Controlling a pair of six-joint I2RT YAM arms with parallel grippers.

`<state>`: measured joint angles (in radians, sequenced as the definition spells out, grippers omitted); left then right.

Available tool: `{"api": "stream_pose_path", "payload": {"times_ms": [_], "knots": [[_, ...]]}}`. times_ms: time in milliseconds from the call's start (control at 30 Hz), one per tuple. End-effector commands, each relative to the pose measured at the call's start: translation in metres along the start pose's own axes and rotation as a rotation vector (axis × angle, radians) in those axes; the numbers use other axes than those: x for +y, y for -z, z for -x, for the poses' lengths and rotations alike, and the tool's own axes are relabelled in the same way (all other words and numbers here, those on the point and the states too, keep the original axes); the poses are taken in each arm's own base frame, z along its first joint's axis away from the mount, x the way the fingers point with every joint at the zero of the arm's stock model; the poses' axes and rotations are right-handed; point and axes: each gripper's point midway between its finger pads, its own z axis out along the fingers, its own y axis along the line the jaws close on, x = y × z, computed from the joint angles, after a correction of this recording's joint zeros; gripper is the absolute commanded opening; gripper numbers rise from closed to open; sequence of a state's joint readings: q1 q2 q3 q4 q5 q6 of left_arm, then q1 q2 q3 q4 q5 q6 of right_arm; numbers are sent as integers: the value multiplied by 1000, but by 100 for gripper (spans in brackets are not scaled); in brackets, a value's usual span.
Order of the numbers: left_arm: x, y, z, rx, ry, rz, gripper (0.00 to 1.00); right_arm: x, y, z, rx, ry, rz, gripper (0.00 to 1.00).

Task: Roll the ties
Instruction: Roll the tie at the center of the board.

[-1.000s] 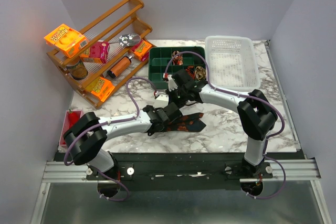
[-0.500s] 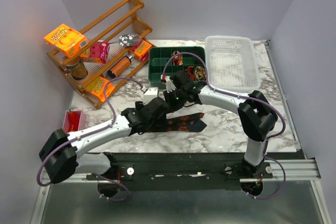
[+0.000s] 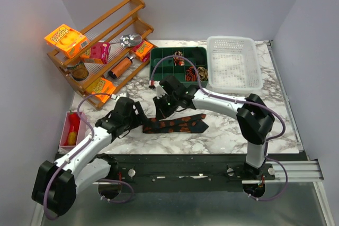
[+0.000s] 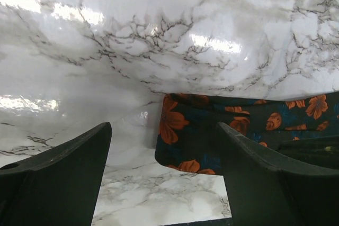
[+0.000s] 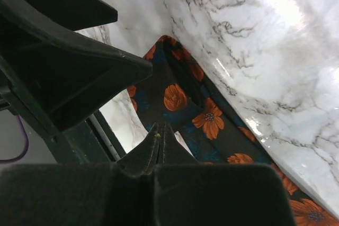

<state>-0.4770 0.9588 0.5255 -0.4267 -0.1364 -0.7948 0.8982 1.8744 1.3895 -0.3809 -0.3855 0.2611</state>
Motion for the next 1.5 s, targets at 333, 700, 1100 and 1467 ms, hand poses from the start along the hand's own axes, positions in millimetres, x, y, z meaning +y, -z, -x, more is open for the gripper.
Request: {"api": "stream_pose_path", "payload": {"times_ms": [333,700,1100,1467], "knots": [[-22,-13,-22,75,108,-296,89,-28,-38,-48,136,-26,-52,2],[-26,-18,-34,60,126,-383,77,-32,-45,-53,142,-38,-54,2],[-30,-19,-23,28,101,-389,61,-21,-28,-36,93,-23,-42,2],[-26,-23,-25,42,81,-360,67,1,-5,-13,31,2,12,2]]}}
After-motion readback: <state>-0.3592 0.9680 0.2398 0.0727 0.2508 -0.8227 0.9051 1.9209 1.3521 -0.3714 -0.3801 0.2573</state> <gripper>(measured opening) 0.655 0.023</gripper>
